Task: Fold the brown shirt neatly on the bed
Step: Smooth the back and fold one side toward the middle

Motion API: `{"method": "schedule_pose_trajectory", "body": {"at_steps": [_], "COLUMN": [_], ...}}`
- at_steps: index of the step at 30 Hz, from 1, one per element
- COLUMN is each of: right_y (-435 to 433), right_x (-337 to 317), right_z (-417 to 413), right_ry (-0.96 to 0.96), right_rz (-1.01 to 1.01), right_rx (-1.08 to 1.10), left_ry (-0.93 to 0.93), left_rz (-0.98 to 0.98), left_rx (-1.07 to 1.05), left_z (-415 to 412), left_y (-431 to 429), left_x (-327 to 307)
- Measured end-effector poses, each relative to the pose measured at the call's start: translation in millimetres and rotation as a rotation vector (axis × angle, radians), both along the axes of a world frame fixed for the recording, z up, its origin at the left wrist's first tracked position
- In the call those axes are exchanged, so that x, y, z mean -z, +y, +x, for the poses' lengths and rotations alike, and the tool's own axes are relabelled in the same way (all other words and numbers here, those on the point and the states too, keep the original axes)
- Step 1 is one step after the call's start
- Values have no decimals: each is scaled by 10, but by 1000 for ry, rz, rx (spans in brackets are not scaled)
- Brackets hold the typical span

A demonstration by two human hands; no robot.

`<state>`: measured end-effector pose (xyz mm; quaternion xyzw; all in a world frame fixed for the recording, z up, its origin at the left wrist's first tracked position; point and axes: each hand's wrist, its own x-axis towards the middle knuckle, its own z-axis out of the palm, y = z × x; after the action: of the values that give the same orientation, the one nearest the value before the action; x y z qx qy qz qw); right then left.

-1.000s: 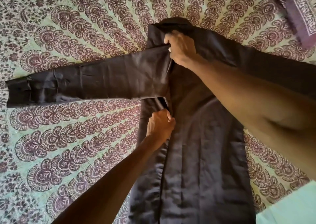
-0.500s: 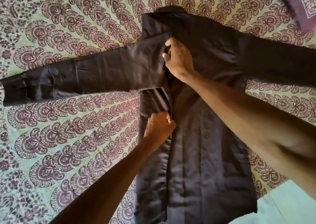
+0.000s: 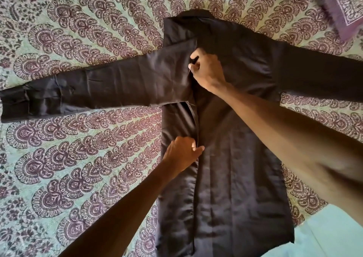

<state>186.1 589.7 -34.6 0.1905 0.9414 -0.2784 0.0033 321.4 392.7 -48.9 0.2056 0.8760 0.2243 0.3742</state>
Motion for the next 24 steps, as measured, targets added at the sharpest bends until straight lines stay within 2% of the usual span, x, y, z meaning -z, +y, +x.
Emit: {"method": "schedule_pose_trajectory", "body": {"at_steps": [2,5,8,11,14,16,18,22,24], "right_y": [-14,-108,-362,-742,-1307,-1713,-2318,-2731,-2879], "right_x": [-25,-102,-187,-194,-150,-125,-74,41,58], "right_z": [-2,4,11,60,164,252,240,63,-25], "right_ry": [13,88,70,-9,-195,-312,-327,-235,-184], "right_rz": [39,73,-18,-206,-435,-750,-1008,-1183,-1277], "right_rx": [-10,6,51,160,206,356,522,916,977], "left_ry": [-70,-132,245,545,719,702,650,456,400], "left_rz": [59,199,214,188,-92,-228,-334,-450,-532], "left_rx": [-62,-311,-372,-352,-286,-283,-288,-145,-41], "left_z": [-91,-412,-923,-1459,-2033,-2328,-2630,-3056,-3149], "left_y": [-84,-324,-733,-1172,-1696,-1988,-2390,-2606,-2831], "left_x": [-12,-11,-77,-120,-103,-83,-122,-195,-255]}}
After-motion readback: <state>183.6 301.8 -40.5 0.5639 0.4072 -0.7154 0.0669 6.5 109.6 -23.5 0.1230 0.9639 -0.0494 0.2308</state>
